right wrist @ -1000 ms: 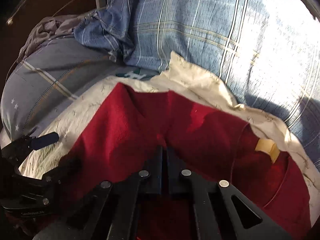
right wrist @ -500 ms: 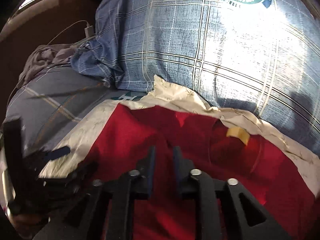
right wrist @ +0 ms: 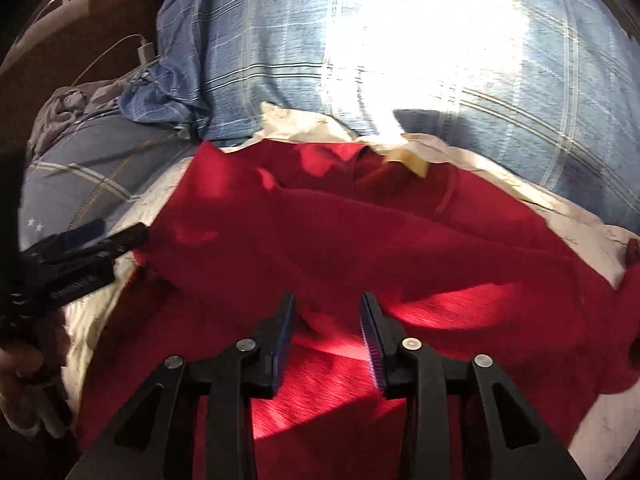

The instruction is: Fold small clothes

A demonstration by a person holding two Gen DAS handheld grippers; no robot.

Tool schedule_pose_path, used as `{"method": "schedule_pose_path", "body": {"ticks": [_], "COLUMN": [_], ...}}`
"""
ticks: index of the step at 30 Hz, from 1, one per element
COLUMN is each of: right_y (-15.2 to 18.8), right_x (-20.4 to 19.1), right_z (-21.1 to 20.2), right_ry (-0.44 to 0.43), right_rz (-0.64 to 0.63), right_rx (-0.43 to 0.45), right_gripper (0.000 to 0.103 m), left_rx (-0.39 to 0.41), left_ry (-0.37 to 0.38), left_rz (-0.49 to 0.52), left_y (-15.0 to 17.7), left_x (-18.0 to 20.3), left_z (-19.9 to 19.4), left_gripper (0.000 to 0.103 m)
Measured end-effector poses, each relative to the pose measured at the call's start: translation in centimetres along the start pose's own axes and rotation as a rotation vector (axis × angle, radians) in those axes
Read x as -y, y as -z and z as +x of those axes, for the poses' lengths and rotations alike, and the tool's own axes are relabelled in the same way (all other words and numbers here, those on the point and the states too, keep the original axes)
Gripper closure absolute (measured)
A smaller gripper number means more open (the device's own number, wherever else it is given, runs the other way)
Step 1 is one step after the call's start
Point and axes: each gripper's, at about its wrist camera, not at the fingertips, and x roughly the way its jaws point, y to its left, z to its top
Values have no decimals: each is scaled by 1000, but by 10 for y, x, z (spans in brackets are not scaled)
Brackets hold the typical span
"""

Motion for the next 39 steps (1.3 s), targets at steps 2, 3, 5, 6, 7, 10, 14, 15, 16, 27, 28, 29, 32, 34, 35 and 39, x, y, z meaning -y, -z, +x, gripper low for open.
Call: {"method": "schedule_pose_path", "body": {"ticks": [2, 3, 5, 6, 7, 10, 14, 15, 16, 27, 28, 29, 32, 34, 35, 39], "right_y": [4, 6, 10, 10, 9, 7, 3, 3, 1, 40, 39, 38, 32, 29, 27, 12], "right_x": [11, 17, 21, 20, 20, 36, 92, 108, 124, 325, 330, 333, 339, 338, 335, 319], "right_z": [3, 8, 9, 6, 4, -14, -46, -52, -57, -72, -70, -67, -52, -55, -67, -106], "right_ry": [65, 76, 53, 53, 51, 40, 150, 187, 228, 184, 161, 144, 150, 184, 187, 251], "right_rz": [35, 61, 86, 81, 77, 112, 211, 226, 241, 872, 892, 904, 892, 871, 855, 737], "right_rx": [-14, -38, -28, -36, -42, -13, 76, 90, 99, 147, 158, 167, 140, 144, 183, 249], "right_gripper": [60, 59, 59, 59, 59, 54, 39, 36, 36, 36, 36, 38, 84, 99, 99, 99], "left_rx": [25, 32, 35, 28, 10, -52, -75, -73, -72, -82, -81, -80, -79, -81, -79, -72], "left_ry": [17, 29, 73, 101, 132, 195, 163, 144, 131, 90, 84, 81, 86, 92, 96, 108], "left_rz": [-5, -10, -20, -24, -29, -45, -12, 15, 35, 85, 93, 97, 94, 87, 82, 58], "left_y": [-2, -3, -5, -6, -6, -6, -8, -9, -8, -8, -8, -8, -8, -8, -9, -10], "left_x": [0, 2, 5, 8, 11, 21, 36, 40, 44, 62, 63, 64, 64, 62, 61, 55], "left_z": [-12, -17, -23, -23, -21, -6, 13, 16, 17, 30, 31, 31, 32, 32, 31, 27], "left_gripper": [20, 20, 20, 20, 20, 20, 20, 20, 20, 20, 20, 20, 20, 21, 20, 21]}}
